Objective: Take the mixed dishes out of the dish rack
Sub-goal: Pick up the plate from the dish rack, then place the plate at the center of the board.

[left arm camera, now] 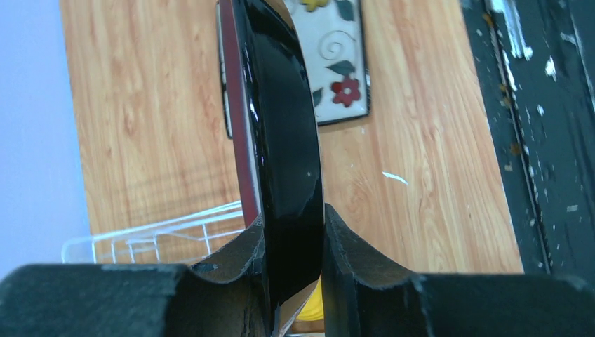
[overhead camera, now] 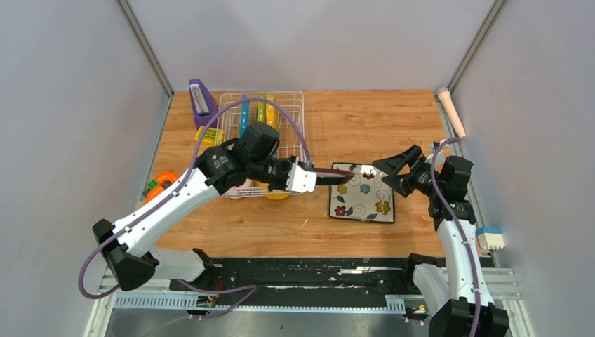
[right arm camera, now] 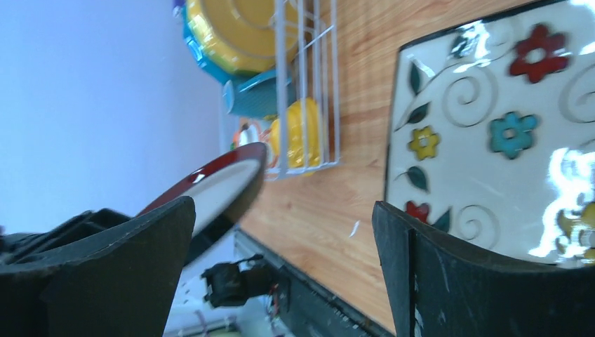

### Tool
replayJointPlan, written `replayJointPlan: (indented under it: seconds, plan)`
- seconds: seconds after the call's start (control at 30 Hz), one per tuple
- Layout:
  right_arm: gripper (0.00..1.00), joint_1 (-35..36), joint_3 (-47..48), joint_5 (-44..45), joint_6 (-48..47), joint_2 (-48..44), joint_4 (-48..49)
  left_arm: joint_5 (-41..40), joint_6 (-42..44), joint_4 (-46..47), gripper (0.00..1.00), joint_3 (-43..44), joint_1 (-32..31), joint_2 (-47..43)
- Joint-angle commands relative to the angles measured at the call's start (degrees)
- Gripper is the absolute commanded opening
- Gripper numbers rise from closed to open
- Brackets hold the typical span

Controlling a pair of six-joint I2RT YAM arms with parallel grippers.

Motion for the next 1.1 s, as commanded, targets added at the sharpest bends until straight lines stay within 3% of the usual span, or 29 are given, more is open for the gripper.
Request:
replayJointPlan:
  seconds: [0.0,0.23,0.47,0.7,1.07]
  plan:
    - [1.0,0.2,4.8,-12.2,4.1,1.4,0.0,0.0,16.0,4.0,0.0,-1.2,-3.4,-4.7]
    - [0.99,3.0,3.9,-17.2,6.9,3.4,-2.9,-4.9,21.1,5.0,0.0,-3.7,-7.4,-5.4]
    - [0.97,15.0,3.3,-17.4,5.6,10.2,-5.0,-6.0,26.8,4.2,0.0,-5.4,-8.7,-6.4]
    - [0.9,19.6,2.8,-17.2,7.8,13.8,-4.6,-6.1,28.2,3.7,0.0,-6.6,-9.1,-8.0]
    - [0.75,24.2,-7.1,-13.1,25.2,7.7,11.3,-7.2,27.7,11.9,0.0,-10.6,-10.5,-8.5]
